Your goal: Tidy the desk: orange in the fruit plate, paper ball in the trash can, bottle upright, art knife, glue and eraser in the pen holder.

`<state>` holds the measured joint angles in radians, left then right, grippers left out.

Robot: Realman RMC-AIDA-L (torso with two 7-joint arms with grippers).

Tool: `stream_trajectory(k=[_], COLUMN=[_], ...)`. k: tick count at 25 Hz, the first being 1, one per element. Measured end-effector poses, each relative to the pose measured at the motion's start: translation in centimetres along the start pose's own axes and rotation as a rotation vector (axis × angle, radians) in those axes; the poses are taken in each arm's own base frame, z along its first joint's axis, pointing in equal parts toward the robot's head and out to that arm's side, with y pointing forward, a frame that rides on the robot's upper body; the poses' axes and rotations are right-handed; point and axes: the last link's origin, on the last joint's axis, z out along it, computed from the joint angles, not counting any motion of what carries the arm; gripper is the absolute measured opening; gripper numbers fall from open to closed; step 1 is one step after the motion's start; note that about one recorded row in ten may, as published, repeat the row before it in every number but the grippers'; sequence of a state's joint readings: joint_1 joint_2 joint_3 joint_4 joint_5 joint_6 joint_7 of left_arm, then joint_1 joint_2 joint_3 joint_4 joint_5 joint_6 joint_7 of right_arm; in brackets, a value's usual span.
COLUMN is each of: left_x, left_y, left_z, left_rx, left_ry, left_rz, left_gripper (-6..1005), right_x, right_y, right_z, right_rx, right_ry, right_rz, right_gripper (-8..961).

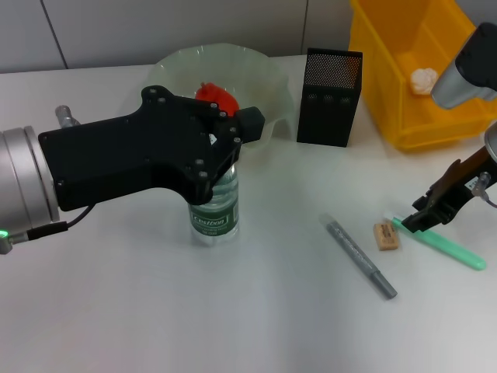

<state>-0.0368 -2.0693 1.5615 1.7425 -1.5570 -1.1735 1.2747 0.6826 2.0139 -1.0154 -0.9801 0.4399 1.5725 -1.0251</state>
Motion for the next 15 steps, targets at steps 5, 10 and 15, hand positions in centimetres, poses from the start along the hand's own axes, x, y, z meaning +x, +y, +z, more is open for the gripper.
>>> stream_trajectory(k=[5, 10, 15], left_x=[0.00, -0.02, -0.07], left_y=[0.00, 0.00, 0.01], left_z=[0.00, -0.02, -0.05], left_rx=[0.000, 0.000, 0.002], left_ry=[0.000, 0.000, -0.001], left_rz=[0.000, 0.005, 0.005], left_gripper=[-1, -1, -1], right_x=[0.11, 0.15, 0.13], right_y=[0.01, 0.02, -0.04], right_z=[0.18, 0.46, 0.58], right_rx=[-0.003, -0.004, -0.001], right_ry=[0.004, 0.008, 0.007], right_rz=[0.003, 0.001, 0.002], right_gripper=[378, 377, 377])
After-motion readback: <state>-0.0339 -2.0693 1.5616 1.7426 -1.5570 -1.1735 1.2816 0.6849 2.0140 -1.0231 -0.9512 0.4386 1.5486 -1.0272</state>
